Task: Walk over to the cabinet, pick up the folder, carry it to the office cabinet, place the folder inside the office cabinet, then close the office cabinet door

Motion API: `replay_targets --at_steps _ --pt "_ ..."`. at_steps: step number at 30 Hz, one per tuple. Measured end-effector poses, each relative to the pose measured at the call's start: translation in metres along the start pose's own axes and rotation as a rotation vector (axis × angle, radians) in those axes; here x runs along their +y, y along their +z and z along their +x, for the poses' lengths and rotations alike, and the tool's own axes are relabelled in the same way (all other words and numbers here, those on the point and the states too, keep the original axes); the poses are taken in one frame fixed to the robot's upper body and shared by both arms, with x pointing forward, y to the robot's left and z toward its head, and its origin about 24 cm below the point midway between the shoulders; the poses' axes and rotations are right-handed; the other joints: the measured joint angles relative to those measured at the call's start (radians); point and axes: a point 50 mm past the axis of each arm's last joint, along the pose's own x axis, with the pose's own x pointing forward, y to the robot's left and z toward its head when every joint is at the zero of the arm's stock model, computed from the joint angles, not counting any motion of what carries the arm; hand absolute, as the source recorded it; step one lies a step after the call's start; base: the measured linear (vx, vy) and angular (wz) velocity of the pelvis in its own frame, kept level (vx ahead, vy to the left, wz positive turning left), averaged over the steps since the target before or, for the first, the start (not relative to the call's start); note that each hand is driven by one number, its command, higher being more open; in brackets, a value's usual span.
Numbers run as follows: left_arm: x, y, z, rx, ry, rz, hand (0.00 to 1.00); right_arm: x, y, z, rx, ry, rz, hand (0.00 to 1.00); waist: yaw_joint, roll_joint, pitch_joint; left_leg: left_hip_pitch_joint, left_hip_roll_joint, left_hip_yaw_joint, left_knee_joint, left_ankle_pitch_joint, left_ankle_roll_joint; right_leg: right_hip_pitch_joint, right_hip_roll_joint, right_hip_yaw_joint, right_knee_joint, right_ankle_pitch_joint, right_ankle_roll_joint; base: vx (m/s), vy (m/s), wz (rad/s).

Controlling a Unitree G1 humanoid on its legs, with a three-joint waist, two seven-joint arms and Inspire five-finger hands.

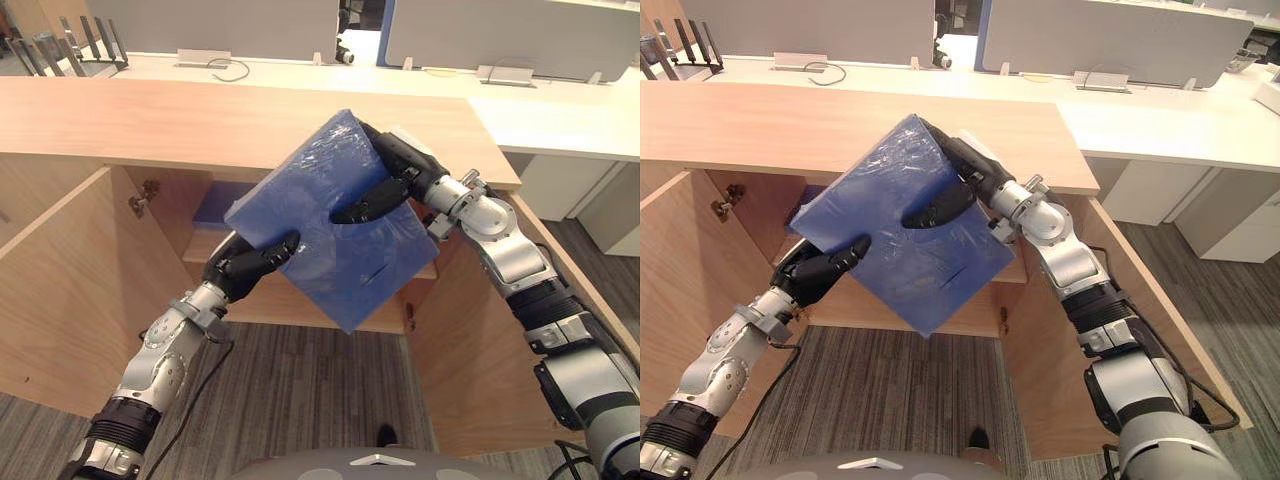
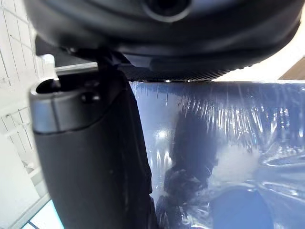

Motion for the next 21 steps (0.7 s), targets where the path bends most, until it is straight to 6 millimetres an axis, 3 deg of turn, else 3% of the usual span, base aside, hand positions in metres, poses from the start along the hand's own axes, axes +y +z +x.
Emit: replay_targets --at_steps 9,15,21 --pt "0.005 -0.016 -0.003 0.134 -0.005 0.016 0.0 0.016 -0.044 -0.013 0.102 0.035 0.268 0.0 0.01 -0.011 0.002 -0.001 0.0 0.002 0.0 0.0 0.0 0.011 0.001 -0.001 -0.025 0.014 -0.002 0.0 0.0 0.0" --pt "0.001 -0.022 0.006 0.165 -0.03 0.015 0.0 0.057 -0.095 -0.04 0.194 -0.071 0.692 0.0 0.008 -0.025 0.01 -0.002 0.001 0.002 0.0 0.0 0.0 0.009 0.001 -0.001 -0.023 0.014 -0.002 0.0 0.0 0.0" --pt "-0.001 -0.016 0.014 0.107 -0.026 -0.004 0.0 0.078 -0.105 -0.049 0.183 -0.128 0.928 0.0 0.009 -0.036 0.016 -0.003 0.001 0.003 0.0 0.0 0.0 0.007 0.001 0.0 -0.022 0.014 -0.002 0.0 0.0 0.0"
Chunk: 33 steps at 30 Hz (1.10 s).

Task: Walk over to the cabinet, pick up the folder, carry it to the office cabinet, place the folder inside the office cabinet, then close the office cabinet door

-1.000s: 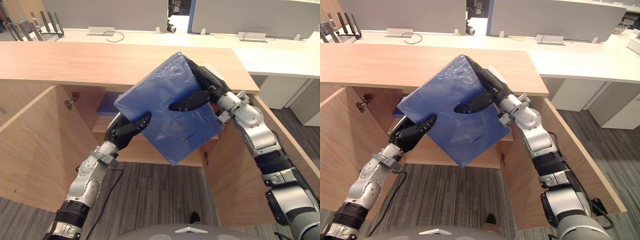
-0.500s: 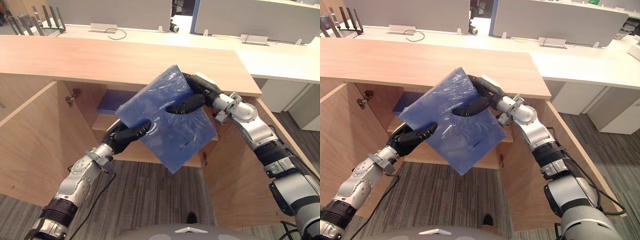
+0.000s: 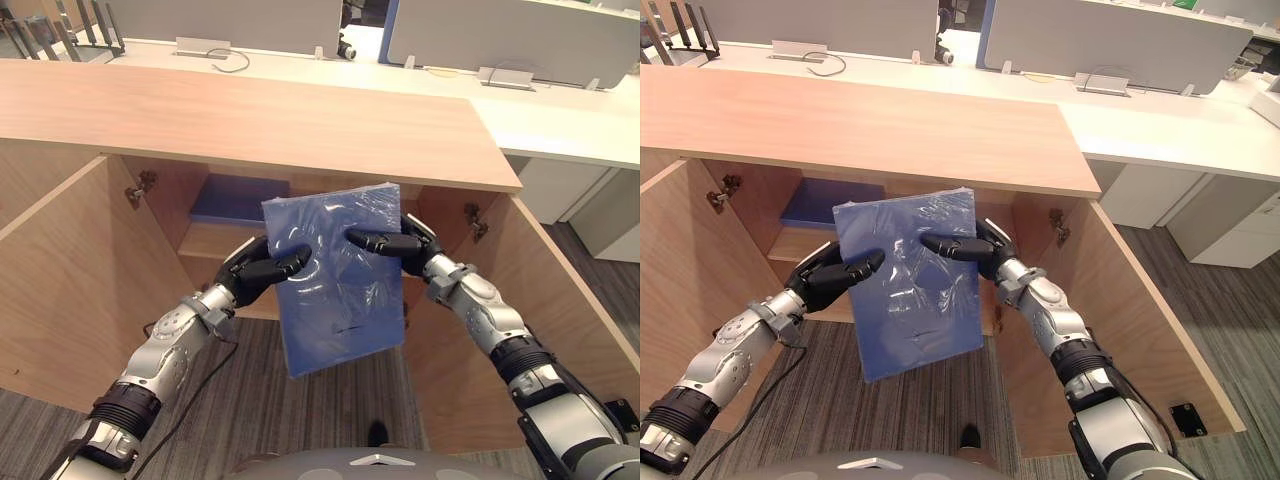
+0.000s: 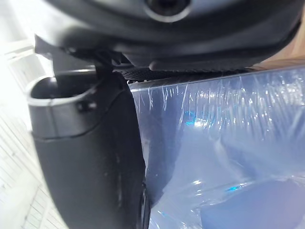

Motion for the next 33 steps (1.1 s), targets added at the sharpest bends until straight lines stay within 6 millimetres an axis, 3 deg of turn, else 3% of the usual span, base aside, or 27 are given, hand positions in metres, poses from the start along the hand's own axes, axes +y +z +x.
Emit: replay_targets --at_steps 12,13,19,27,33 --pt "0.002 0.003 0.0 -0.037 0.02 -0.011 0.0 0.009 -0.022 -0.005 0.013 0.01 0.179 0.0 0.0 -0.01 0.005 0.0 -0.001 0.001 0.0 0.0 0.0 -0.003 0.0 0.002 0.001 0.0 0.0 0.0 0.0 0.0" --pt "0.002 0.003 0.0 -0.032 0.02 -0.004 1.0 0.009 -0.026 -0.007 0.019 0.007 0.194 0.0 0.0 -0.012 0.006 -0.001 -0.001 0.002 0.0 0.0 0.0 -0.004 0.0 0.003 0.001 0.0 0.0 0.0 0.0 0.0" --pt "0.002 -0.007 -0.006 -0.013 0.036 -0.014 1.0 0.009 -0.048 -0.021 0.059 -0.032 0.274 0.0 -0.001 -0.014 0.008 -0.004 -0.001 0.003 -0.002 0.0 0.0 -0.007 0.001 0.003 -0.002 0.0 0.0 0.0 0.0 0.0" --pt "0.022 -0.067 -0.035 0.152 0.22 -0.123 1.0 0.025 -0.123 -0.047 0.293 -0.175 0.469 0.0 -0.008 -0.008 0.012 -0.014 -0.001 0.001 -0.002 0.001 -0.001 -0.012 0.003 -0.001 -0.006 0.002 0.0 0.0 0.0 0.0" --pt "0.032 -0.107 -0.058 0.248 0.391 -0.213 1.0 0.027 -0.14 -0.057 0.375 -0.242 0.483 0.0 -0.009 0.0 0.017 -0.013 -0.006 0.001 -0.001 0.003 -0.001 -0.005 0.006 -0.002 -0.021 0.011 -0.004 0.0 0.0 0.0"
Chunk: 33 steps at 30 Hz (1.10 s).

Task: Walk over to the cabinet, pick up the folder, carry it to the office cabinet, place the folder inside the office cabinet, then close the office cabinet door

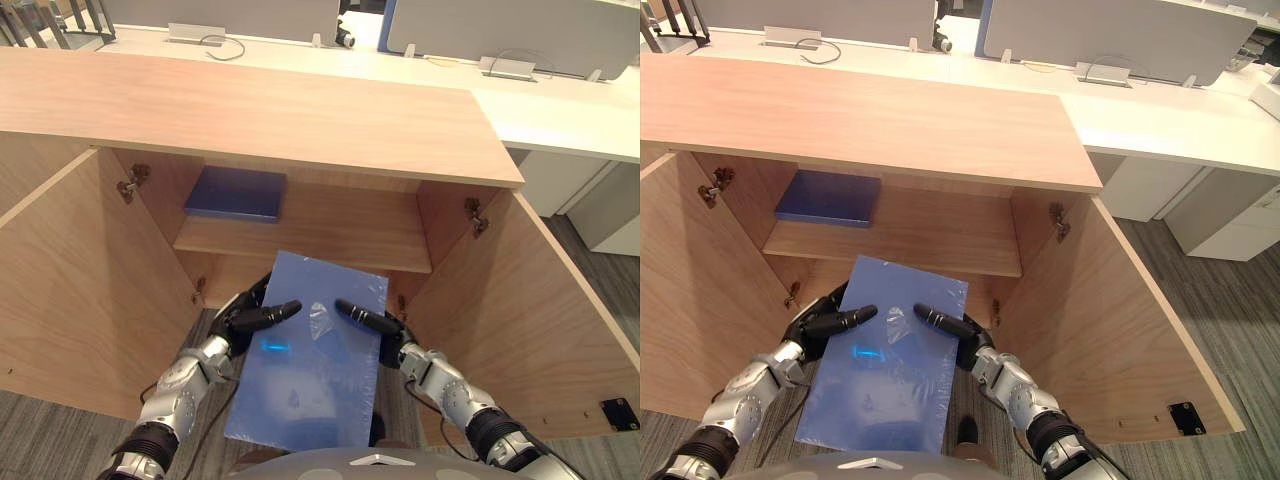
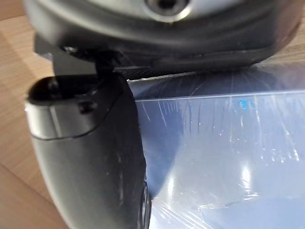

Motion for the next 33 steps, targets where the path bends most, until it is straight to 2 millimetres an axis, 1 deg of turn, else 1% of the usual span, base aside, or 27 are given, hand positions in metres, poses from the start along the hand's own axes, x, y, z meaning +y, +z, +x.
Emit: replay_targets --at_steps 2,4,5,6,8,9,11,12,13,14,15,16,17,19,21,23,24,26,28,30,33 --pt "0.011 -0.019 -0.004 0.023 0.139 -0.101 1.0 -0.003 -0.006 0.0 0.012 -0.057 0.02 0.0 0.0 0.003 0.002 0.0 0.003 0.0 0.0 0.002 -0.002 0.0 0.004 0.0 -0.001 0.003 -0.004 -0.02 -0.013 0.0" --pt "0.022 -0.031 -0.011 0.036 0.247 -0.163 1.0 -0.008 -0.008 -0.001 0.015 -0.091 0.028 0.0 0.0 0.01 0.006 0.0 0.005 0.0 0.0 0.003 -0.003 0.001 0.006 0.0 -0.003 0.004 -0.006 -0.02 -0.015 0.0" --pt "0.024 -0.038 -0.014 0.053 0.27 -0.174 1.0 -0.009 -0.011 -0.001 0.025 -0.106 0.023 0.0 0.004 0.015 0.01 -0.001 0.006 0.0 0.0 0.005 -0.004 0.001 0.008 -0.001 -0.004 0.006 -0.009 -0.04 -0.037 0.0" --pt "0.023 -0.041 -0.016 0.052 0.283 -0.196 1.0 -0.009 -0.013 -0.002 0.03 -0.113 0.024 0.0 0.006 0.018 0.012 -0.001 0.007 0.0 -0.001 0.005 -0.005 0.002 0.009 -0.001 -0.006 0.007 -0.01 -0.04 -0.036 0.01" --pt "0.02 -0.059 -0.021 0.046 0.357 -0.3 1.0 -0.008 -0.022 -0.002 0.046 -0.132 0.037 0.0 0.009 0.029 0.015 0.0 0.009 -0.003 -0.001 0.006 -0.006 0.009 0.01 -0.006 -0.016 0.009 -0.014 -0.01 -0.014 0.02" --pt "0.019 -0.064 -0.024 0.053 0.375 -0.324 1.0 -0.009 -0.024 -0.002 0.051 -0.139 0.038 0.0 0.01 0.031 0.015 0.0 0.009 -0.004 -0.001 0.006 -0.006 0.01 0.011 -0.007 -0.016 0.009 -0.014 -0.02 -0.027 0.05" --pt "0.016 -0.076 -0.028 0.04 0.43 -0.423 1.0 -0.01 -0.026 -0.002 0.054 -0.157 0.049 0.0 0.011 0.036 0.015 -0.001 0.01 -0.006 -0.001 0.007 -0.007 0.011 0.011 -0.009 -0.016 0.009 -0.015 -0.03 -0.028 0.03" --pt "0.017 -0.083 -0.032 0.011 0.522 -0.535 1.0 -0.014 -0.027 -0.004 0.045 -0.168 0.073 0.0 0.013 0.041 0.014 0.0 0.012 -0.007 -0.001 0.007 -0.008 0.012 0.012 -0.01 -0.016 0.008 -0.016 0.0 0.0 0.0" --pt "0.021 -0.086 -0.036 0.0 0.589 -0.591 1.0 -0.015 -0.025 -0.005 0.032 -0.163 0.089 0.0 0.009 0.043 0.013 0.0 0.012 -0.007 -0.001 0.006 -0.008 0.012 0.013 -0.01 -0.016 0.008 -0.016 0.0 0.0 0.0" --pt "0.029 -0.092 -0.046 -0.013 0.691 -0.672 1.0 -0.016 -0.023 -0.006 0.005 -0.169 0.117 0.0 0.004 0.045 0.013 0.0 0.014 -0.007 -0.001 0.006 -0.009 0.013 0.015 -0.009 -0.017 0.007 -0.017 0.0 0.0 0.0" --pt "0.04 -0.1 -0.061 -0.035 0.82 -0.768 1.0 -0.02 -0.018 -0.007 -0.031 -0.185 0.138 0.0 0.002 0.047 0.014 0.0 0.016 -0.007 -0.001 0.005 -0.01 0.012 0.017 -0.01 -0.017 0.007 -0.018 0.0 0.0 0.0" --pt "0.045 -0.104 -0.07 -0.052 0.878 -0.811 1.0 -0.022 -0.015 -0.008 -0.046 -0.192 0.147 0.0 0.003 0.048 0.014 0.0 0.017 -0.008 -0.002 0.005 -0.01 0.012 0.017 -0.01 -0.018 0.007 -0.018 0.0 -0.036 0.03" --pt "0.054 -0.112 -0.09 -0.097 0.995 -0.889 1.0 -0.027 -0.01 -0.011 -0.079 -0.209 0.163 0.0 0.007 0.05 0.013 -0.001 0.019 -0.011 -0.003 0.005 -0.011 0.013 0.019 -0.014 -0.02 0.007 -0.018 0.01 -0.036 0.06" --pt "0.06 -0.123 -0.11 -0.114 1.089 -0.944 1.0 -0.031 -0.007 -0.013 -0.097 -0.226 0.168 0.0 0.013 0.052 0.012 -0.001 0.02 -0.02 -0.005 0.005 -0.012 0.019 0.02 -0.018 -0.025 0.008 -0.017 0.02 -0.026 0.13" --pt "0.063 -0.14 -0.137 -0.107 1.208 -1.004 1.0 -0.036 -0.008 -0.017 -0.102 -0.245 0.183 0.0 0.019 0.053 0.008 0.0 0.02 -0.038 -0.008 0.007 -0.014 0.031 0.019 -0.039 -0.036 0.008 -0.016 0.02 -0.03 0.21" --pt "0.062 -0.148 -0.149 -0.094 1.26 -1.028 1.0 -0.037 -0.011 -0.017 -0.094 -0.255 0.194 0.0 0.033 0.052 0.003 0.0 0.02 -0.043 -0.017 0.011 -0.015 0.031 0.019 -0.042 -0.039 0.008 -0.016 0.01 -0.03 0.12" --pt "0.059 -0.154 -0.154 -0.088 1.294 -1.059 1.0 -0.037 -0.016 -0.016 -0.082 -0.262 0.207 0.0 0.044 0.053 -0.002 -0.002 0.019 -0.053 -0.019 0.014 -0.016 0.036 0.018 -0.053 -0.044 0.008 -0.016 0.01 -0.035 0.17" --pt "0.054 -0.162 -0.159 -0.073 1.332 -1.092 1.0 -0.036 -0.02 -0.015 -0.076 -0.271 0.225 0.0 0.055 0.056 -0.007 -0.001 0.019 -0.066 -0.019 0.016 -0.016 0.048 0.018 -0.068 -0.051 0.008 -0.016 0.0 -0.037 0.2" --pt "0.05 -0.166 -0.158 -0.06 1.347 -1.118 1.0 -0.034 -0.018 -0.013 -0.1 -0.28 0.258 0.0 0.07 0.058 -0.009 -0.001 0.019 -0.07 -0.022 0.02 -0.017 0.048 0.017 -0.07 -0.05 0.008 -0.016 -0.02 -0.035 0.1" --pt "0.045 -0.17 -0.157 -0.052 1.359 -1.145 1.0 -0.035 -0.008 -0.011 -0.145 -0.296 0.293 0.0 0.07 0.058 -0.011 0.001 0.017 -0.076 -0.037 0.031 -0.017 0.048 0.016 -0.073 -0.05 0.008 -0.017 -0.04 -0.038 0.09" --pt "0.043 -0.172 -0.158 -0.053 1.365 -1.159 1.0 -0.04 0.005 -0.012 -0.213 -0.336 0.315 0.0 0.071 0.059 -0.013 0.0 0.017 -0.078 -0.04 0.034 -0.02 0.047 0.016 -0.073 -0.049 0.006 -0.019 -0.02 -0.02 0.02"
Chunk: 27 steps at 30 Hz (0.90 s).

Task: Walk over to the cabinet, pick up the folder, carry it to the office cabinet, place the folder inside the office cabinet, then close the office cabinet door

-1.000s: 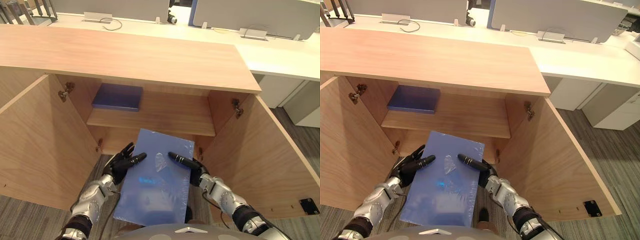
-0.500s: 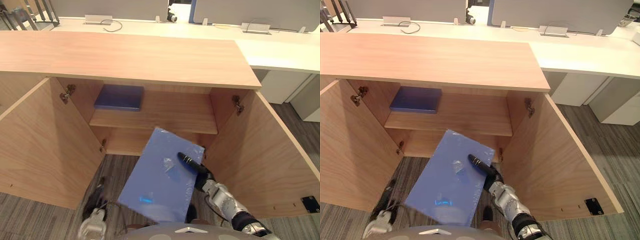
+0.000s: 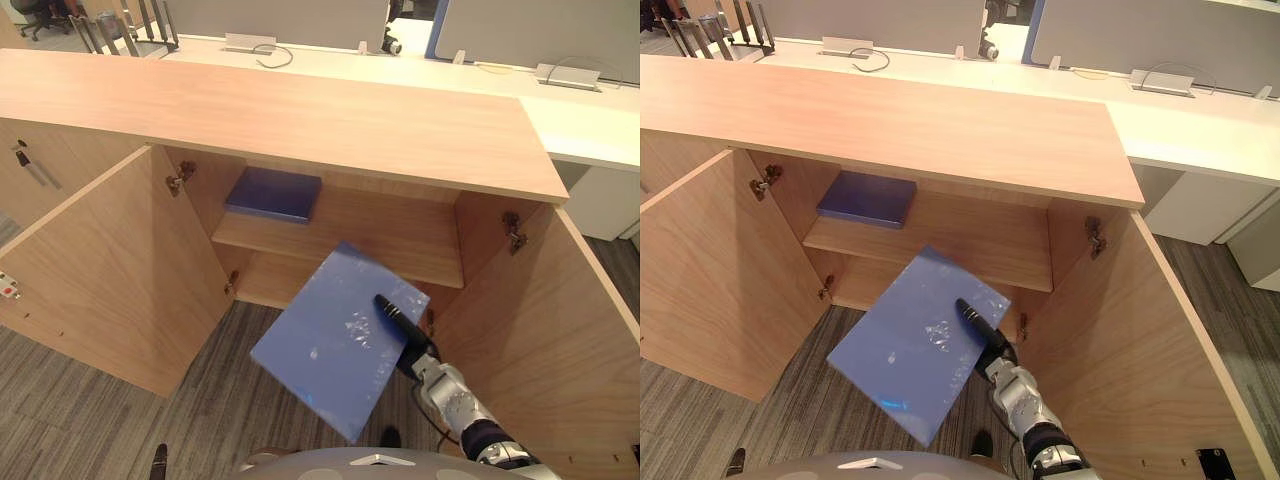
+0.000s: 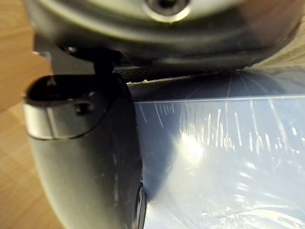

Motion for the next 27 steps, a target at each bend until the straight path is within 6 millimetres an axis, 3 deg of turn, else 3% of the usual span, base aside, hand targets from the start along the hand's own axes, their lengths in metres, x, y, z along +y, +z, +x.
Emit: replay_targets --at_steps 7,13,19,25,27 --pt "-0.002 -0.006 -0.001 0.014 -0.002 0.02 1.0 0.001 0.025 0.005 -0.127 -0.106 0.058 0.0 -0.001 0.011 -0.002 -0.003 0.0 -0.003 -0.016 0.007 0.0 -0.007 0.0 -0.002 -0.002 -0.003 -0.005 -0.01 -0.007 0.0" --pt "-0.012 -0.017 -0.002 0.049 -0.026 0.185 1.0 0.017 0.049 0.017 -0.26 -0.188 0.33 0.0 0.02 0.023 0.006 -0.038 -0.002 -0.024 -0.012 0.012 0.003 -0.031 -0.001 -0.023 -0.002 -0.003 -0.005 0.01 -0.019 0.1" --pt "-0.028 -0.033 -0.005 0.093 -0.084 0.277 1.0 0.05 0.084 0.029 -0.353 -0.172 0.547 0.0 0.047 0.042 0.06 -0.075 0.002 -0.04 -0.012 0.017 0.001 -0.059 -0.002 -0.047 0.0 -0.003 -0.006 0.01 -0.025 0.09" --pt "-0.037 -0.044 -0.009 0.108 -0.138 0.341 1.0 0.075 0.097 0.033 -0.395 -0.135 0.669 0.0 0.053 0.047 0.099 -0.089 0.016 -0.024 -0.003 0.011 -0.005 -0.078 0.002 -0.036 0.004 -0.005 -0.009 0.02 -0.015 -0.06" --pt "-0.043 -0.047 -0.01 0.105 -0.164 0.362 1.0 0.095 0.107 0.032 -0.431 -0.065 0.716 0.0 0.056 0.059 0.139 -0.126 0.034 0.001 0.078 -0.032 -0.011 -0.105 0.012 -0.016 0.041 -0.012 -0.017 -0.05 -0.031 -0.27"
